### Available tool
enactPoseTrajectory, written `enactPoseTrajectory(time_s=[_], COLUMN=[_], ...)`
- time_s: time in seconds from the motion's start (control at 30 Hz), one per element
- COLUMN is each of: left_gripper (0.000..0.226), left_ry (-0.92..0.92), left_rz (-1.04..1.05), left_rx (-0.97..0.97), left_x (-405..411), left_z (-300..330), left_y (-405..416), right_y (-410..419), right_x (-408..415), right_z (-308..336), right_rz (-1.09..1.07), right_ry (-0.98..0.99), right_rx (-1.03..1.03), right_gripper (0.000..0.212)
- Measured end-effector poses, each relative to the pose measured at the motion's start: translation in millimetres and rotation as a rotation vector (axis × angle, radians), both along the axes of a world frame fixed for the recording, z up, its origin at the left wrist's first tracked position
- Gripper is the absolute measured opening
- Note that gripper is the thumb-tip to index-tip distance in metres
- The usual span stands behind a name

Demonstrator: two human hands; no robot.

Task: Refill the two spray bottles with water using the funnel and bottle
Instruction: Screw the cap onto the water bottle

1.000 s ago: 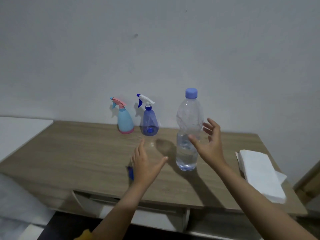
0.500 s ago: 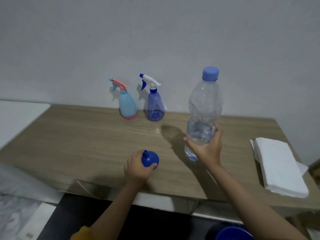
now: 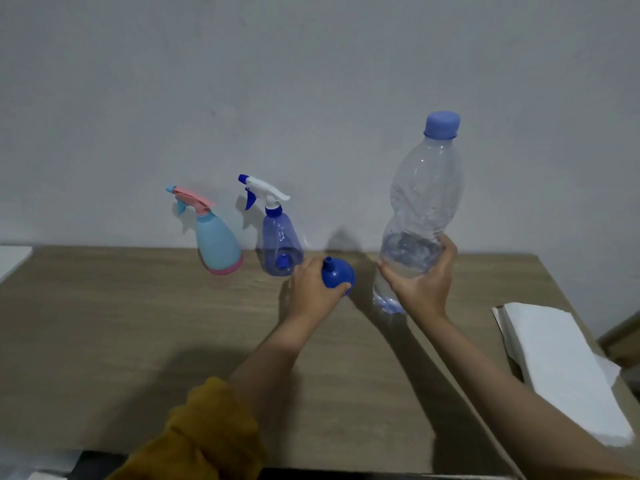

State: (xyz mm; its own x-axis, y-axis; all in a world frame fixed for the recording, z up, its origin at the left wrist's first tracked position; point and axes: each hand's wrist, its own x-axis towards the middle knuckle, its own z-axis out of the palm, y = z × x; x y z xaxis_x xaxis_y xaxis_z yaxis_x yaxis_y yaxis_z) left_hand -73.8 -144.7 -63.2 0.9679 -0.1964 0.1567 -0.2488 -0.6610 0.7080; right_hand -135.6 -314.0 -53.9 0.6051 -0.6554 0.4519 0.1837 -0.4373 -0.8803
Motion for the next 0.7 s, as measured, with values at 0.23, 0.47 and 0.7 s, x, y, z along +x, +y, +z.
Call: enactPoseTrajectory(time_s=[0.23, 0.47, 0.7], left_gripper=[0.060, 0.057, 0.096], left_ry=[0.025, 0.037, 0.035], left_rz=[0.016, 0.088, 0.132], left_rx=[0.080, 0.115, 0.033], left_x=[55, 72, 66], left_z=[-12, -41, -49], left_y=[-43, -53, -58], right_y=[-34, -39, -39], right_x=[61, 88, 58], right_z=[10, -16, -17], right_rz=[0.009, 0.008, 0.090], right_ry=[-0.029, 0.043, 0.206], right_rx=[0.006, 0.057, 0.089], right_gripper=[0.087, 0.104, 0.124])
